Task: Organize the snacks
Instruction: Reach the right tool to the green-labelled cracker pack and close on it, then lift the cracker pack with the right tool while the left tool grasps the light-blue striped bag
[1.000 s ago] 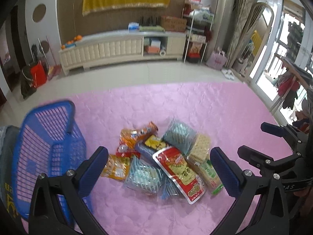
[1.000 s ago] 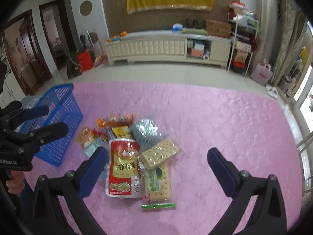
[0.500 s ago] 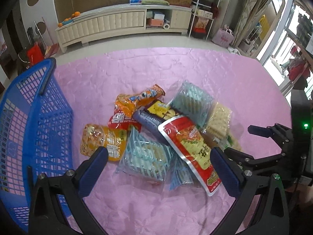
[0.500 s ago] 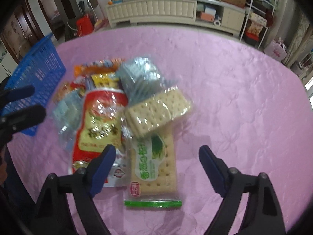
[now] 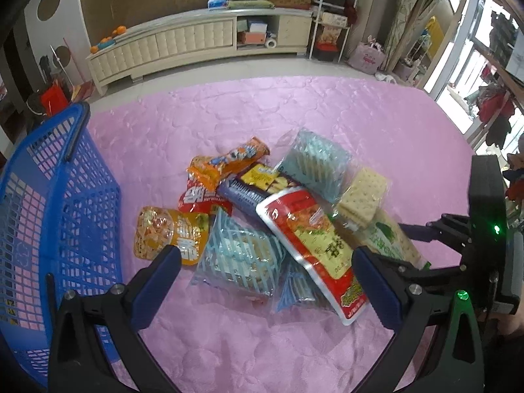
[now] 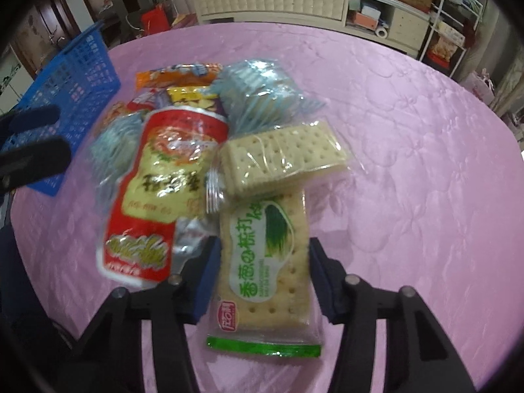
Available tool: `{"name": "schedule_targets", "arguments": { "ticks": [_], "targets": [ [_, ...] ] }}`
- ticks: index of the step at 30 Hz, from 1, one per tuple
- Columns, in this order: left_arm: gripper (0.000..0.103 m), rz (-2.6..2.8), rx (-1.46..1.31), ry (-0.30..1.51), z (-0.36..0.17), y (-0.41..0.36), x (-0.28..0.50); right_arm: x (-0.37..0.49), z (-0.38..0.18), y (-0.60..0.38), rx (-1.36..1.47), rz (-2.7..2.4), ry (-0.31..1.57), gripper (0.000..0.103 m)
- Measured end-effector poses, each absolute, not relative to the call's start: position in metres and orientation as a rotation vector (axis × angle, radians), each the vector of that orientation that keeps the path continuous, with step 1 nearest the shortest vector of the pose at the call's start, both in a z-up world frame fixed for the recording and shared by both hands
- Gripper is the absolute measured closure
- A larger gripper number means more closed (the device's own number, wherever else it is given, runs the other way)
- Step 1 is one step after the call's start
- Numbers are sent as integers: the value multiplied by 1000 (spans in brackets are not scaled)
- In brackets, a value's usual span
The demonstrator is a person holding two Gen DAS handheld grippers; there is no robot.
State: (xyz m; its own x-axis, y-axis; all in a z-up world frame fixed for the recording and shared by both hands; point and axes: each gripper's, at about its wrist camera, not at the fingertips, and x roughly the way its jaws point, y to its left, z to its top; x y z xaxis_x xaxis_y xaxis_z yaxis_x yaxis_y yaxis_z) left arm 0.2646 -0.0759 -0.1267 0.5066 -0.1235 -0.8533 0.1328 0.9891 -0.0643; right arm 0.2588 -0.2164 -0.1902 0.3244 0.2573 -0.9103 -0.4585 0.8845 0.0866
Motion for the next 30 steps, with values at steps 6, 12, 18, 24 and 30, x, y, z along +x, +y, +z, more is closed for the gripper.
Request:
{"name": "schedule_targets", "arguments": {
  "ticks": [6, 12, 18, 24, 30],
  "targets": [
    [0, -185, 49, 986, -110, -80, 264, 230, -168, -232, -158, 502, 1144, 46],
    [0, -236, 106, 944, -90, -88, 271, 211, -145, -237, -123, 488, 1116, 46],
    [0, -294, 152, 947, -79, -106, 292, 220, -123, -256, -54, 430, 1051, 46],
    [0, -336, 231, 1013, -89, -124, 322, 246, -118, -267, 32, 371, 1003, 46],
    [0, -405, 273, 1119, -108, -141, 358, 273, -122, -272, 82, 360, 992, 46]
  ]
}}
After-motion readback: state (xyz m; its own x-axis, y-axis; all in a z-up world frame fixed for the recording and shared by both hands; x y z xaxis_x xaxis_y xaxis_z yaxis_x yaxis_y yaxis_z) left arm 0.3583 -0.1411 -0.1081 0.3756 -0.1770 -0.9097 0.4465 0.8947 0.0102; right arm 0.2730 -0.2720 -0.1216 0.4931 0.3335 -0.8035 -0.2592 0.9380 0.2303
